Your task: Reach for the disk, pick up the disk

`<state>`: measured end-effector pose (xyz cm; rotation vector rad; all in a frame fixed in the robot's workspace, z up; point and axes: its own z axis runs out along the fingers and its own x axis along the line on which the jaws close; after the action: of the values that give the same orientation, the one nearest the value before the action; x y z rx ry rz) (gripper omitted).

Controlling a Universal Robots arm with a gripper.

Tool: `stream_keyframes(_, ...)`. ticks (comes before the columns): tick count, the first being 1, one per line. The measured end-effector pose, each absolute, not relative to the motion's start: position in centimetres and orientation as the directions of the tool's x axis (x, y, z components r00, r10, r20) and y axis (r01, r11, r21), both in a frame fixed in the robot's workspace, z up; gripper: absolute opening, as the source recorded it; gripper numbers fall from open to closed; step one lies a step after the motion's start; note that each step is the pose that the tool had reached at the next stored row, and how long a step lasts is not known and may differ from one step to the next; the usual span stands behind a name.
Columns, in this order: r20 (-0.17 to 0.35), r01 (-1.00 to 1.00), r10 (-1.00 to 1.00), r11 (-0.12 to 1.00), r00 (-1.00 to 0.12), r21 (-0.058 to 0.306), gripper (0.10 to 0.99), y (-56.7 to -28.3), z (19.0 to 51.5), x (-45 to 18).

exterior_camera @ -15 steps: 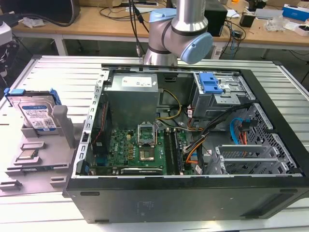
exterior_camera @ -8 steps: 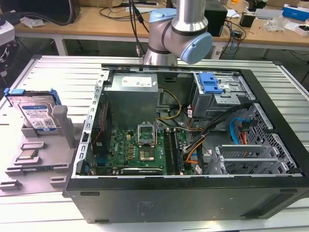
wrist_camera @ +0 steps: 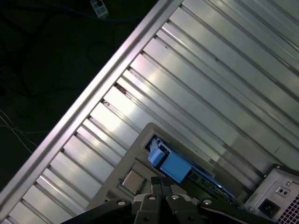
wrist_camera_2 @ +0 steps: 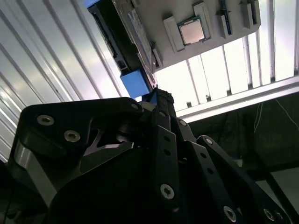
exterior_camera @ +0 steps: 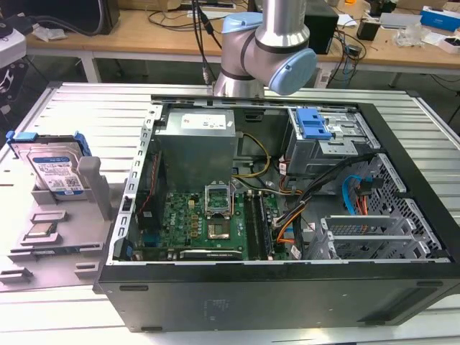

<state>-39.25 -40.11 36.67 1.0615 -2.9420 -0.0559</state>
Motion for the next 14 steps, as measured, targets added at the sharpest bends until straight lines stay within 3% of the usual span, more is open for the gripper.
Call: stream_keyframes(14,0.0,-0.749,-0.75,0.661,-0.661,0.038,0.106,-40.11,36.67,-39.22)
